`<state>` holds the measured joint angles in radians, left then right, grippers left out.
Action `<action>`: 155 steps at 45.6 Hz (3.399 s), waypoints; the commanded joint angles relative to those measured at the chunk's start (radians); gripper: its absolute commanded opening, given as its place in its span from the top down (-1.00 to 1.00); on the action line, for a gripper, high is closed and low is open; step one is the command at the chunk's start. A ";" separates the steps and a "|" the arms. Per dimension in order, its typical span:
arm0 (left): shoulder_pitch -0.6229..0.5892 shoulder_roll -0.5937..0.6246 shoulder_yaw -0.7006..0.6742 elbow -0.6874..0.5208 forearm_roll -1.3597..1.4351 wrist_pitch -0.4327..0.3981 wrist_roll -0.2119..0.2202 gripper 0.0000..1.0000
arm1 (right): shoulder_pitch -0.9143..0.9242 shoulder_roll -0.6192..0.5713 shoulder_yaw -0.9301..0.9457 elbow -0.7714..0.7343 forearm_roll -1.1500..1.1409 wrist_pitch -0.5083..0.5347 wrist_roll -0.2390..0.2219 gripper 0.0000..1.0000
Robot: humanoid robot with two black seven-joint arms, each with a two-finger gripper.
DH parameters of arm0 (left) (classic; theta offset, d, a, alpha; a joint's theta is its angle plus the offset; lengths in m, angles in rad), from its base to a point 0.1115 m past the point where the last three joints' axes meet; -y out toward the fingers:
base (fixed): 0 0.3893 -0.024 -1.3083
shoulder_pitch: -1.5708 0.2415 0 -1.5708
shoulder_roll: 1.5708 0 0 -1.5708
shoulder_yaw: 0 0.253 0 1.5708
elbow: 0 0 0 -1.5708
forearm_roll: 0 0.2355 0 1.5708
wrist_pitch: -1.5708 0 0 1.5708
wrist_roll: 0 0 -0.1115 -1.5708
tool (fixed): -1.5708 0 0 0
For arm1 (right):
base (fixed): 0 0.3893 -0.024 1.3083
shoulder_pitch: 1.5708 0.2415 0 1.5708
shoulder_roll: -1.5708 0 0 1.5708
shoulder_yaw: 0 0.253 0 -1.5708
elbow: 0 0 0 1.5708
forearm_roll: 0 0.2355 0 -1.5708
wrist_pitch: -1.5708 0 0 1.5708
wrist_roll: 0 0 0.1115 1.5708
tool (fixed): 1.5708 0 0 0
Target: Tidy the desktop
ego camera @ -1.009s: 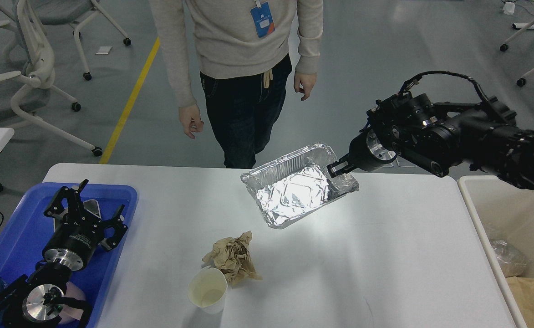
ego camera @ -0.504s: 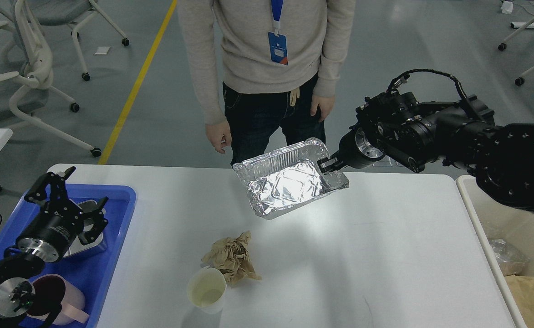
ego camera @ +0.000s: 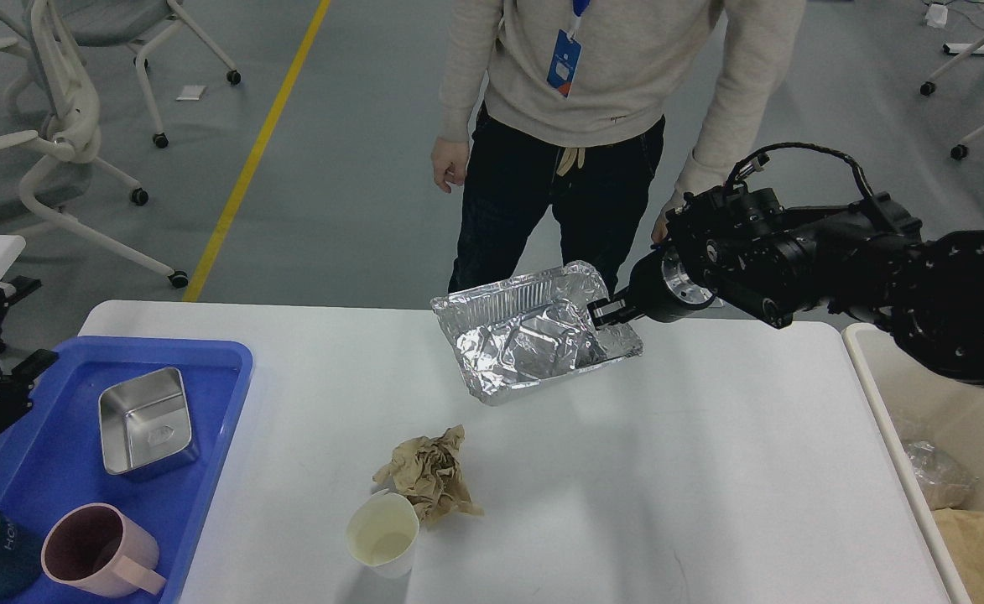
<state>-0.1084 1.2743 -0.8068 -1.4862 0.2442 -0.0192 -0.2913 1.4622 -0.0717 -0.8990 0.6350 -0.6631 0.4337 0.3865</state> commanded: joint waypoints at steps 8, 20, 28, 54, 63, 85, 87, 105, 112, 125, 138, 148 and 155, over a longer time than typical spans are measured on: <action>0.004 0.066 0.006 0.007 0.078 0.004 0.000 -0.93 | 0.018 -0.102 -0.055 0.161 0.014 -0.101 -0.005 1.00; 0.004 0.069 0.006 0.003 0.079 -0.013 -0.006 -0.93 | 0.018 -0.192 -0.064 0.302 0.071 -0.230 -0.009 1.00; 0.004 0.135 0.073 -0.023 0.086 -0.027 -0.009 -0.93 | 0.020 -0.211 -0.067 0.373 0.079 -0.286 -0.014 1.00; -0.001 0.445 0.213 -0.243 0.277 -0.024 -0.009 -0.93 | 0.018 -0.211 -0.070 0.384 0.102 -0.308 -0.012 1.00; -0.007 0.407 0.195 -0.252 0.454 -0.027 0.027 -0.93 | 0.020 -0.214 -0.070 0.384 0.102 -0.309 -0.012 1.00; -0.045 0.175 0.189 -0.275 0.762 -0.053 0.164 -0.93 | 0.018 -0.226 -0.090 0.384 0.100 -0.311 -0.011 1.00; -0.066 0.155 0.189 -0.275 0.770 -0.056 0.164 -0.93 | 0.020 -0.227 -0.090 0.384 0.100 -0.311 -0.011 1.00; -0.205 -0.099 0.210 -0.269 0.940 -0.183 0.167 -0.93 | 0.017 -0.220 -0.089 0.384 0.100 -0.323 -0.009 1.00; -0.209 -0.161 0.285 -0.261 1.034 -0.203 0.204 -0.93 | 0.015 -0.211 -0.089 0.382 0.100 -0.325 -0.009 1.00; -0.292 -0.300 0.417 -0.192 1.040 -0.203 0.299 -0.93 | 0.007 -0.221 -0.089 0.382 0.099 -0.332 -0.005 1.00; -0.370 -0.438 0.527 -0.121 1.060 -0.203 0.291 -0.92 | 0.000 -0.226 -0.089 0.382 0.097 -0.339 -0.001 1.00; -0.381 -0.464 0.564 -0.097 1.101 -0.203 0.296 -0.82 | -0.005 -0.234 -0.089 0.382 0.097 -0.348 -0.001 1.00; -0.381 -0.477 0.584 -0.089 1.141 -0.203 0.296 -0.47 | -0.006 -0.232 -0.086 0.382 0.097 -0.349 0.000 1.00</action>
<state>-0.4894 0.8065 -0.2391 -1.5820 1.3542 -0.2225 0.0043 1.4564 -0.3050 -0.9866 1.0173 -0.5660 0.0860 0.3860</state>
